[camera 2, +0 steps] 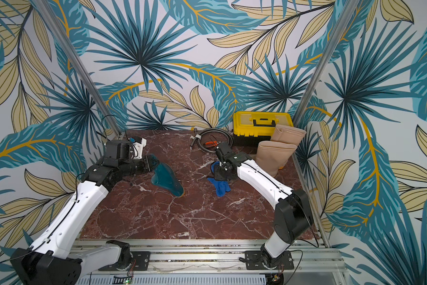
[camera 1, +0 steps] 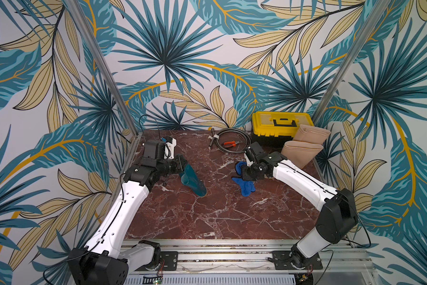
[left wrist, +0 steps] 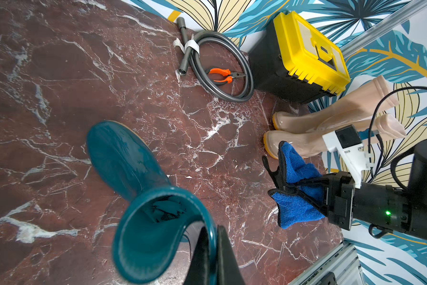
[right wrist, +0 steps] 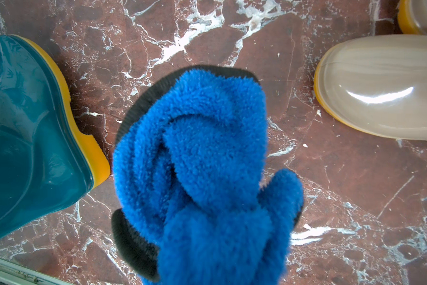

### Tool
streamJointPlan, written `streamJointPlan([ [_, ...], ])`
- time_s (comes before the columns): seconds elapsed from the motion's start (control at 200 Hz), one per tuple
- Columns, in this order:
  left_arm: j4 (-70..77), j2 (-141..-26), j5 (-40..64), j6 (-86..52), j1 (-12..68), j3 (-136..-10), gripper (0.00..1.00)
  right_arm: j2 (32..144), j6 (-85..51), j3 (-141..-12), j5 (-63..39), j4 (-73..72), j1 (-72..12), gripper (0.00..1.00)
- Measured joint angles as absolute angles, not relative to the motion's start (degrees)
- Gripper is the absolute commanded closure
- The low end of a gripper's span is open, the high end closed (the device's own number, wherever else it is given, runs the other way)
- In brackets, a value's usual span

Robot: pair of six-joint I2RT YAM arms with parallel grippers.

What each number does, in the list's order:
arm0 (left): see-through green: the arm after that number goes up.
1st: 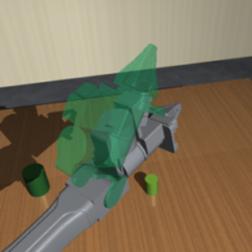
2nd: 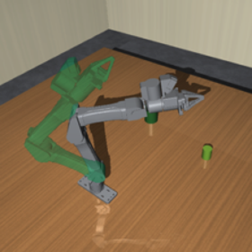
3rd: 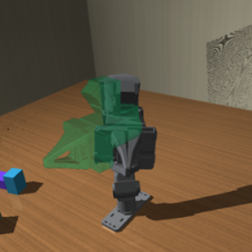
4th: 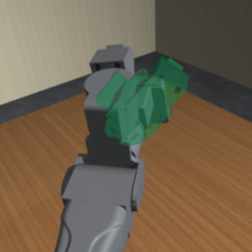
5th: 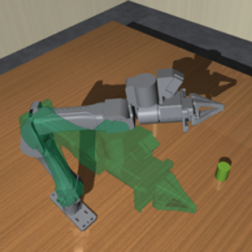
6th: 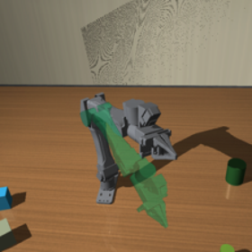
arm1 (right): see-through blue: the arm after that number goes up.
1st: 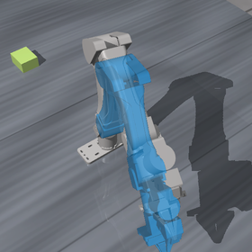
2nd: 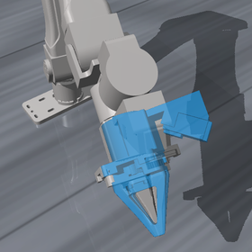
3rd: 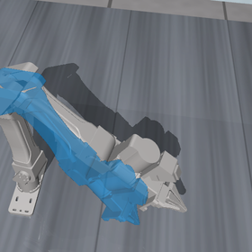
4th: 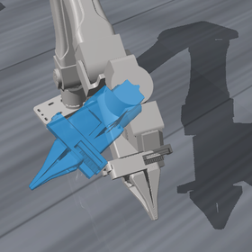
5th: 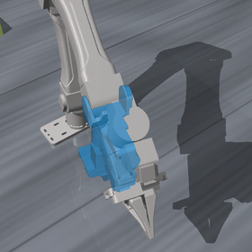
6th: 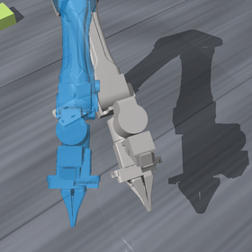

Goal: Wipe the rubber boots with a cloth
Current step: Place the rubber boot at the center of the board.

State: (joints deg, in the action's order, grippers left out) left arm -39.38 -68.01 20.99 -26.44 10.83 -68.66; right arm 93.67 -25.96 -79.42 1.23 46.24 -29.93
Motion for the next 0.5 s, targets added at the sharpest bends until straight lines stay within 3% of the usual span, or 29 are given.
streamJointPlan([
  [0.501,-39.44,-79.61,18.22,-27.16,15.25,-78.61,1.0,93.67,-25.91,-79.37,1.5,46.24,-29.93,1.0],
])
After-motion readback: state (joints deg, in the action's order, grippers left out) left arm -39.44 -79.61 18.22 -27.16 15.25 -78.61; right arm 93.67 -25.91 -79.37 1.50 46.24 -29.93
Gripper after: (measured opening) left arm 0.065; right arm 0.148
